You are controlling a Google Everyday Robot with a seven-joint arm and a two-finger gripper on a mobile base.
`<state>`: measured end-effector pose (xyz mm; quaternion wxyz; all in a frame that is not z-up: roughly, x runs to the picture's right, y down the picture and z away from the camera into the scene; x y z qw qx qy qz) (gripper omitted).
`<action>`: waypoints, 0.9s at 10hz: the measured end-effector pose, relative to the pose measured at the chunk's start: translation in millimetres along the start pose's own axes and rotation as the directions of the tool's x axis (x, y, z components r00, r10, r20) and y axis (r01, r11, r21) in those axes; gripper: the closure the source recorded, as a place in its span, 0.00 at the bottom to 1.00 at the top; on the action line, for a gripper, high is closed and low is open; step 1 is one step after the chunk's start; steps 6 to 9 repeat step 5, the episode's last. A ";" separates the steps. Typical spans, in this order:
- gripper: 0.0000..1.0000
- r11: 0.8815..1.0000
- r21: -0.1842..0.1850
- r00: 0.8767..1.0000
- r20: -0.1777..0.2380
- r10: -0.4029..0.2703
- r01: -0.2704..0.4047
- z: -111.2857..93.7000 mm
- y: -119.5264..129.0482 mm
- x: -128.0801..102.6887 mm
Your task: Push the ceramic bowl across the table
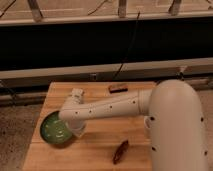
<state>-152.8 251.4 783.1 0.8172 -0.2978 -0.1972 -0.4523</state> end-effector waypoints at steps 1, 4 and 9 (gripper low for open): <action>0.96 1.000 -0.001 1.000 0.001 -0.018 0.018 0.1 -0.5 -2.5; 0.96 0.998 0.001 0.998 0.000 -0.071 0.071 -2.4 -14.7 -13.0; 0.96 0.996 0.003 0.996 0.001 -0.094 0.094 -3.4 -23.7 -19.1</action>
